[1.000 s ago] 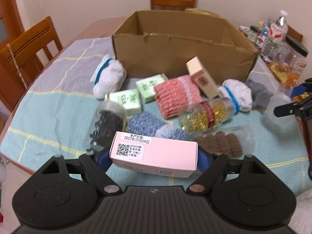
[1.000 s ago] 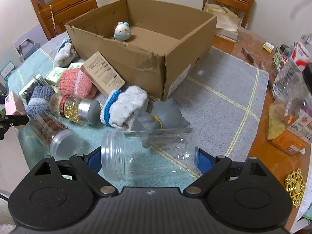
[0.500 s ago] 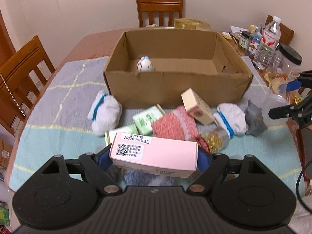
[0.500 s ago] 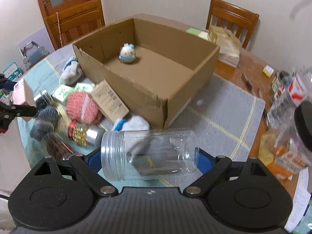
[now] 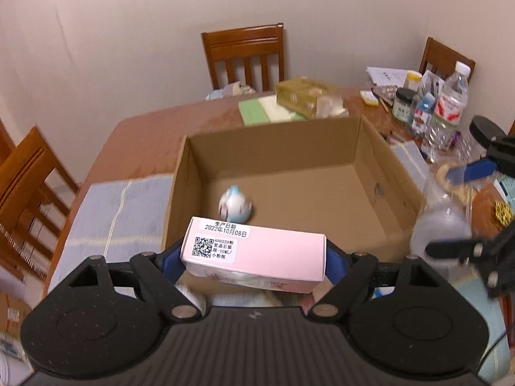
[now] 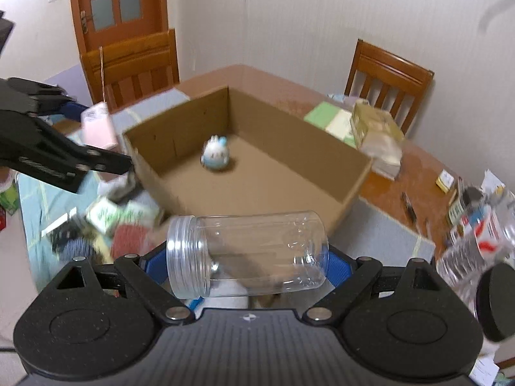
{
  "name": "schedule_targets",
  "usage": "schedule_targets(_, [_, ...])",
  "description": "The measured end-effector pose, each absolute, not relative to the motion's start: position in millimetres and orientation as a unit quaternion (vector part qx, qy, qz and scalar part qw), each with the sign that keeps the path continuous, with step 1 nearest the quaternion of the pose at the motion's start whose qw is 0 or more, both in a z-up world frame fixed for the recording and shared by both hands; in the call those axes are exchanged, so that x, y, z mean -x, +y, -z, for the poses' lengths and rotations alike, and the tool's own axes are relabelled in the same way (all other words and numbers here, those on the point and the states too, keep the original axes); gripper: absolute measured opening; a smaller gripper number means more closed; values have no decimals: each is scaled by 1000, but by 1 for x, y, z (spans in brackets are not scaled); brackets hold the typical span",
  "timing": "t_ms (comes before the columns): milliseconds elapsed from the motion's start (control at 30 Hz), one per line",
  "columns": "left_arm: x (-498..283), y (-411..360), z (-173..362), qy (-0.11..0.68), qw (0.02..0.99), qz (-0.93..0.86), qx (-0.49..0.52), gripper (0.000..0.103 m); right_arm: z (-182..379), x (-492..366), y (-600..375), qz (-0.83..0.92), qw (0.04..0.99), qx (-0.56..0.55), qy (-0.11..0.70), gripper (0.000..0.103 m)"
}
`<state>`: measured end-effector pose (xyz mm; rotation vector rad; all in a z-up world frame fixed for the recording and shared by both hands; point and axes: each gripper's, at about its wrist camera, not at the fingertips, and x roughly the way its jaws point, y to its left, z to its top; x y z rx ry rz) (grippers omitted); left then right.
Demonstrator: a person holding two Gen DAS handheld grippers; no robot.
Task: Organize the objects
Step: 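Lower the clear jar into the cardboard box with the right gripper while the left drops the pink box in, then withdraw both grippers from the box back over the remaining items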
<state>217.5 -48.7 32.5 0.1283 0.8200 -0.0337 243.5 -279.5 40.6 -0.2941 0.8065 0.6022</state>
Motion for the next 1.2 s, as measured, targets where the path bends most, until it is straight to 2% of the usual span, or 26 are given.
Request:
schedule_targets(233, [-270, -42, -27, 399, 915, 8, -54, 85, -40, -268, -256, -276, 872, 152, 374, 95])
schedule_targets(333, [-280, -37, -20, 409, 911, -6, -45, 95, -34, -277, -249, -266, 874, 153, 377, 96])
schedule_targets(367, [-280, -36, -19, 410, 911, -6, -43, 95, -32, -281, -247, -260, 875, 152, 378, 101])
schedule_targets(833, [-260, -27, -21, 409, 912, 12, -19, 95, -35, -269, -256, -249, 885, 121, 376, 103])
schedule_targets(1200, [-212, -34, -19, 408, 913, -9, -30, 96, -21, -237, -282, -230, 885, 104, 391, 103])
